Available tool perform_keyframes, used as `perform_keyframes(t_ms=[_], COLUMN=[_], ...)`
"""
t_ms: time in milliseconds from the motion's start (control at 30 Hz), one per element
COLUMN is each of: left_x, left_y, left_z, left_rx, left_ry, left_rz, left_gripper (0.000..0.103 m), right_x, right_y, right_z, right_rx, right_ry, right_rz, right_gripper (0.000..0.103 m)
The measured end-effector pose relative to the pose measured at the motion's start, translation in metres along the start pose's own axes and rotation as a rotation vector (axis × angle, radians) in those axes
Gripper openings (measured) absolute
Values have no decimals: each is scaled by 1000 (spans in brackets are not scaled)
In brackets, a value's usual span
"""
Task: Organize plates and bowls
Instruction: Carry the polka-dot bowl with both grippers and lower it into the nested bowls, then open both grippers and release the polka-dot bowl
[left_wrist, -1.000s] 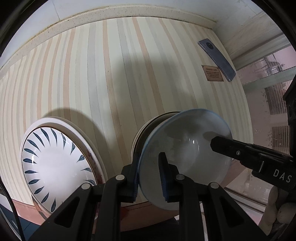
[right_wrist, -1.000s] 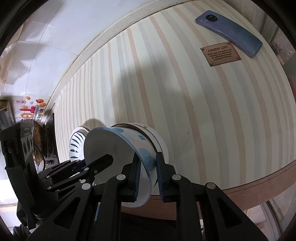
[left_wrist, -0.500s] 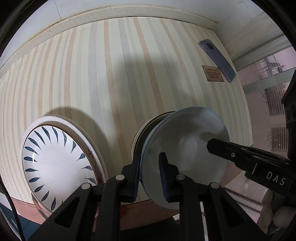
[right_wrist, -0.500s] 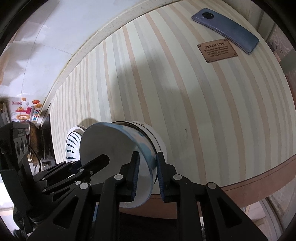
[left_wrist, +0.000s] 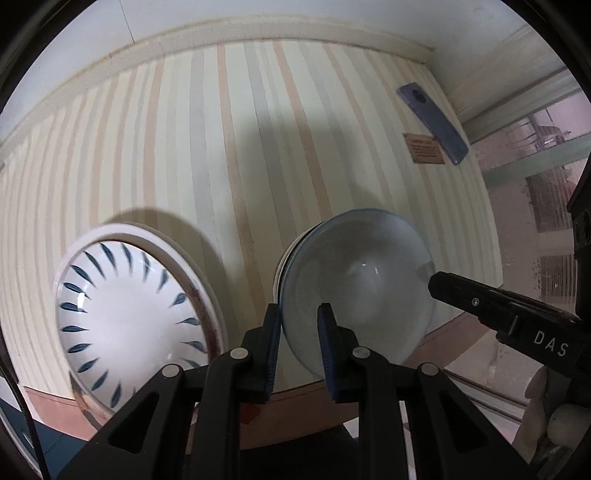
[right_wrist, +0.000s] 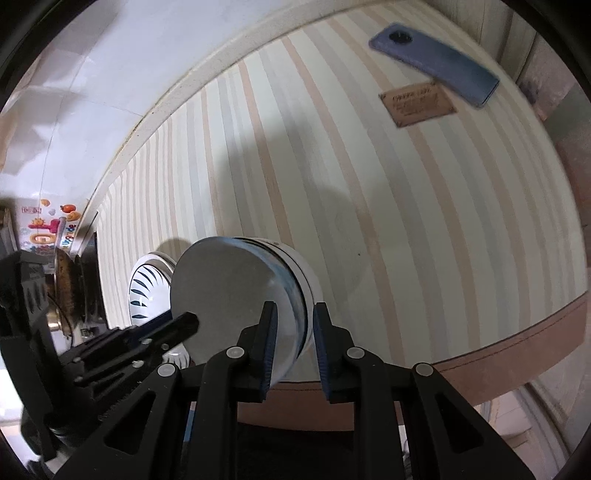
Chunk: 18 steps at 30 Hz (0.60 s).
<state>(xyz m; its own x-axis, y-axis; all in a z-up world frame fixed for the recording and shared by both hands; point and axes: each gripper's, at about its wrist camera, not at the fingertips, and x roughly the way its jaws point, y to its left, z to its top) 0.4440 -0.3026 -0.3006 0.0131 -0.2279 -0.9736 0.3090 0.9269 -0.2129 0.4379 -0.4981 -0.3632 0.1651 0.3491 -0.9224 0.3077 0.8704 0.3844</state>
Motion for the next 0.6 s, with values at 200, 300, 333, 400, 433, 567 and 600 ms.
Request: perform_keyframes(t_ms=[200,300,333,400,433,567,600], left_x=[-54,-84,-93,-108,-114,-132,-135], left_y=[-1,-2,-1,-2,-2,-4,-4], left_z=[-10,-16,-19,-24,-25,-32,-34], left_rx=[47,72,79,91,92,106,105], left_ry=[-90,-145,-160,-186,-196,-234,-243], left_rz=[26,31,31,21,13,2,-2], left_gripper=[20,25,29,36,41,78,78], right_x=[-48,-71,-79,-94,-99,-118,-121], right_y=[22,31,35,43,46,54,55], right_z=[-27,-43,-49,-59,-64,-79,-80], right_rx=[-48,-54,-57,-68,-73,-93,-98], right_ry=[-99,-144,-162,-193,-204,-249,-258], right_rz=[-13,3,12,17,11,-35,-46], right_gripper=[50,72,77,82,88,91,92])
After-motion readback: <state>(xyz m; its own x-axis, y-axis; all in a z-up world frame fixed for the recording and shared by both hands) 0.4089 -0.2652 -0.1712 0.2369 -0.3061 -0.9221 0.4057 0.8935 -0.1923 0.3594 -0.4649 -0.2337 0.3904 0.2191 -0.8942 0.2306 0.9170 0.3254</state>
